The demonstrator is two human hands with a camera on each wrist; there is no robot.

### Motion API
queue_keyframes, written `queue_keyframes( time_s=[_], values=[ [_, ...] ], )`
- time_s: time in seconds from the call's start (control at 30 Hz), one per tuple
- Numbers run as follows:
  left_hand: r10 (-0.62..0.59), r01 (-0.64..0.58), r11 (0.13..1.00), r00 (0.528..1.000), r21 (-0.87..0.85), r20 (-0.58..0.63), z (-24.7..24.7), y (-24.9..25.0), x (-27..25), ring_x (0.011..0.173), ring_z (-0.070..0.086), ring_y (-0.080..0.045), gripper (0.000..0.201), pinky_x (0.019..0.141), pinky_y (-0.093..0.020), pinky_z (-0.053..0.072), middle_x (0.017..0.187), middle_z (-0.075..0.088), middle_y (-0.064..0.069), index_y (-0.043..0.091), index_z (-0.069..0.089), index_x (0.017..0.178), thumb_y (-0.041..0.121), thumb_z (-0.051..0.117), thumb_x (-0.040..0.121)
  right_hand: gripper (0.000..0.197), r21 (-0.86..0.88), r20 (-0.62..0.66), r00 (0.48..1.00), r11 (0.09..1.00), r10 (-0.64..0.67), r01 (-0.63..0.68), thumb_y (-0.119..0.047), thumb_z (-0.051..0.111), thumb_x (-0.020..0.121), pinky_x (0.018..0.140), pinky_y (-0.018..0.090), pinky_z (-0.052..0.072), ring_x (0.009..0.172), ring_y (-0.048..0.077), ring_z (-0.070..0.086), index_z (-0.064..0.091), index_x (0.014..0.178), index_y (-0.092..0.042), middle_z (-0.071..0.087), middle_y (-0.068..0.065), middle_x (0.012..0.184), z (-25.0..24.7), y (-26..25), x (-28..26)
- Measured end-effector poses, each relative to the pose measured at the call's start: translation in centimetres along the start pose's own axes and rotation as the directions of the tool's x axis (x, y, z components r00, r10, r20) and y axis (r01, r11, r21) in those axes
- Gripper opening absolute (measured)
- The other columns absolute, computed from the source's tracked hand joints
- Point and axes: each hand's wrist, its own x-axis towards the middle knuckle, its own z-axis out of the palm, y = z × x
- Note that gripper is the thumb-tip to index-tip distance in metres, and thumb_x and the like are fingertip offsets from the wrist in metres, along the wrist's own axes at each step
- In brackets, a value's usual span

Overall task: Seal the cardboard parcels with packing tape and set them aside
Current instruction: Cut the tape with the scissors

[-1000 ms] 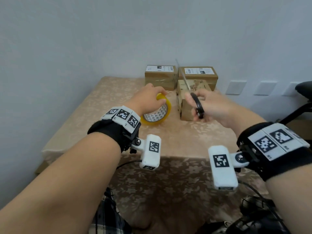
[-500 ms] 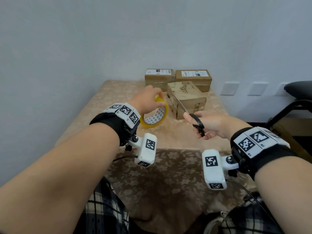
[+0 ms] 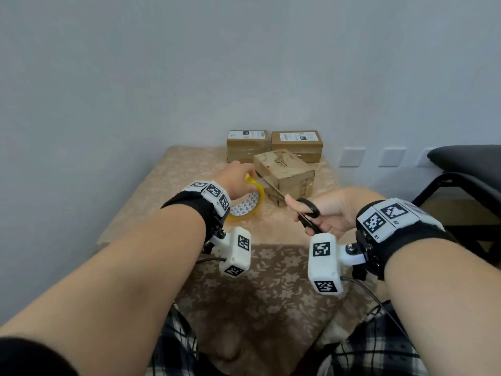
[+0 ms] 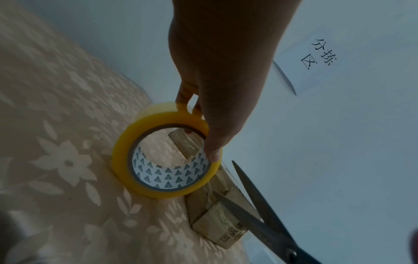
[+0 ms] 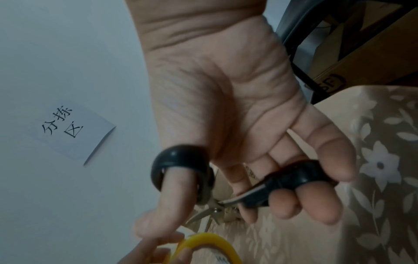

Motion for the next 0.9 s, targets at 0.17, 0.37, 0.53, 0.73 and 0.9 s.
queue_keyframes(
  time_s=[0.17,0.37,0.53,0.73,0.9],
  values=[
    [-0.021,0.020,0.999,0.999,-0.049,-0.032,0.3,-0.3,1.3,0.089,0.054,-0.022,0.021,0.071,-0.032,0.040,0.099,0.057,-0.006,0.020,0.051,0.089,0.041,0.049,0.094,0.073,0.004,-0.080,0.995,0.998,-0.055,0.056,-0.078,0.048,0.062,0.072,0.029,0.049,0.080,0.019,0.056,0.053,0.106,-0.020,0.055,0.004,0.082,0.4,-0.5,2.1],
    [-0.073,0.071,0.993,0.997,-0.091,-0.021,0.4,0.3,3.5,0.070,0.048,-0.021,0.024,0.065,-0.033,0.041,0.079,0.055,-0.008,0.011,0.048,0.079,0.029,0.052,0.093,0.062,0.061,-0.115,0.990,0.995,-0.077,0.085,-0.075,0.048,0.074,0.074,0.031,0.050,0.076,0.020,0.058,0.053,0.101,-0.019,0.055,0.004,0.080,0.2,-1.2,4.1],
    [-0.139,0.146,0.983,0.988,-0.112,0.074,-0.2,0.9,4.4,0.065,0.043,-0.019,0.034,0.058,-0.029,0.037,0.063,0.042,-0.002,0.014,0.042,0.061,0.025,0.062,0.086,0.059,0.047,-0.115,0.987,0.992,-0.114,0.120,-0.073,0.046,0.078,0.061,0.026,0.049,0.067,0.016,0.058,0.051,0.101,-0.019,0.054,0.002,0.073,0.2,-2.0,4.6],
    [-0.184,0.203,0.977,0.961,-0.073,0.208,-0.3,0.7,4.6,0.083,0.052,-0.021,0.030,0.075,-0.030,0.043,0.091,0.058,-0.006,0.004,0.068,0.103,0.027,0.054,0.090,0.055,0.004,-0.177,0.961,0.977,-0.211,0.215,-0.069,0.046,0.083,0.049,0.020,0.043,0.054,0.012,0.056,0.052,0.102,-0.018,0.053,-0.001,0.062,0.1,-1.8,4.8],
    [-0.225,0.244,0.960,0.965,-0.140,0.138,-0.3,0.7,4.3,0.086,0.048,-0.017,0.010,0.052,-0.013,0.033,0.070,0.046,0.008,0.016,0.059,0.095,0.026,0.057,0.092,0.053,0.004,-0.221,0.942,0.966,-0.252,0.259,-0.065,0.050,0.084,0.041,0.018,0.034,0.048,0.011,0.052,0.054,0.104,-0.015,0.051,-0.002,0.055,0.2,-1.5,4.8]
  ],
)
